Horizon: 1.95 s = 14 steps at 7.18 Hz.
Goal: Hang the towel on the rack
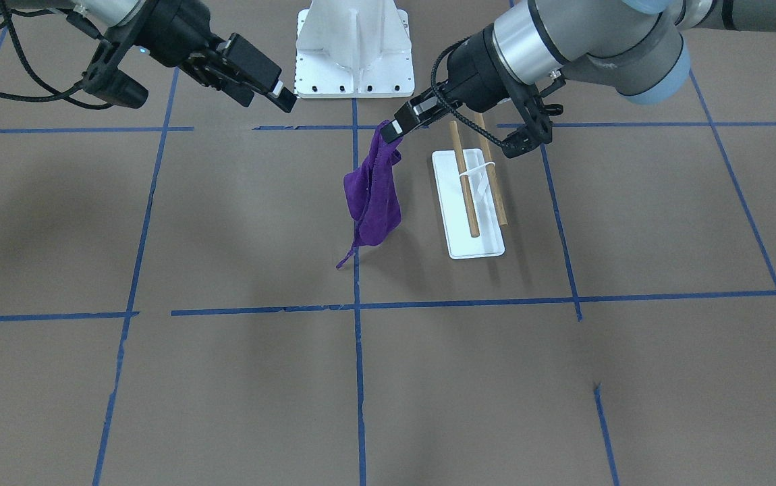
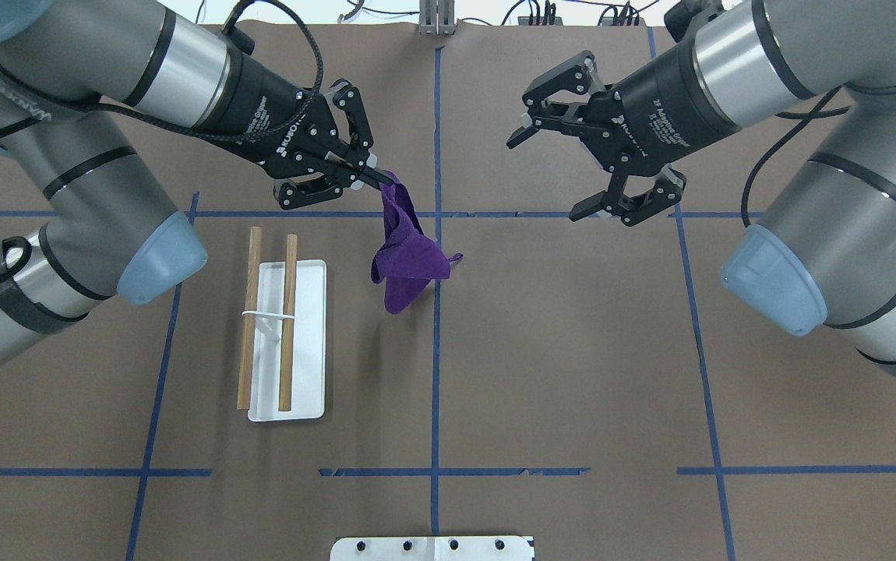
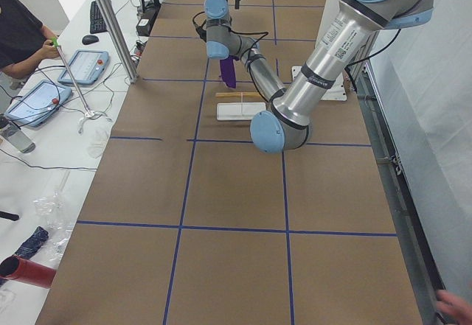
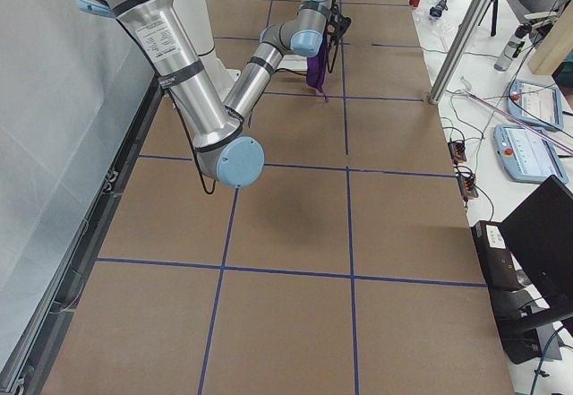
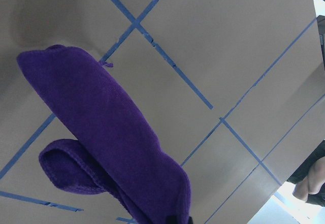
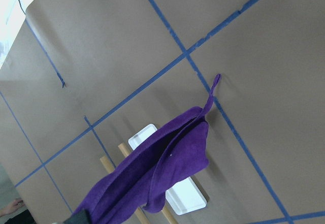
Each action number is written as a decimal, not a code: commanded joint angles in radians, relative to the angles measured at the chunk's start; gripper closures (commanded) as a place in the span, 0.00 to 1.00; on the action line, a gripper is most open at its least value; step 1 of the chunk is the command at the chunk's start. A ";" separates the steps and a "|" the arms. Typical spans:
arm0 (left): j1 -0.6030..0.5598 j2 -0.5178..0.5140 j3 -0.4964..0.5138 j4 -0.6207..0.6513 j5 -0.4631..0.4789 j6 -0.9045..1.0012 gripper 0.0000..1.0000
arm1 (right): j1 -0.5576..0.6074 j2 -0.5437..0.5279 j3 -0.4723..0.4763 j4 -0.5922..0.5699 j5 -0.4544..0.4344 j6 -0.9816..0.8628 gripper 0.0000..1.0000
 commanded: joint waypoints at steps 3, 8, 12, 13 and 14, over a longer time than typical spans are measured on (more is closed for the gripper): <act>-0.057 0.324 -0.141 -0.053 -0.010 0.253 1.00 | 0.044 -0.079 -0.002 0.001 -0.004 -0.099 0.00; -0.180 0.590 -0.150 -0.161 -0.053 0.493 1.00 | 0.059 -0.107 -0.005 0.001 -0.004 -0.148 0.00; -0.183 0.579 -0.103 -0.161 -0.059 0.494 0.40 | 0.068 -0.113 -0.007 -0.001 -0.001 -0.154 0.00; -0.185 0.576 -0.092 -0.161 -0.055 0.494 0.00 | 0.071 -0.117 -0.007 -0.001 -0.001 -0.154 0.00; -0.185 0.576 -0.087 -0.160 -0.052 0.494 0.00 | 0.074 -0.119 -0.007 -0.001 -0.001 -0.155 0.00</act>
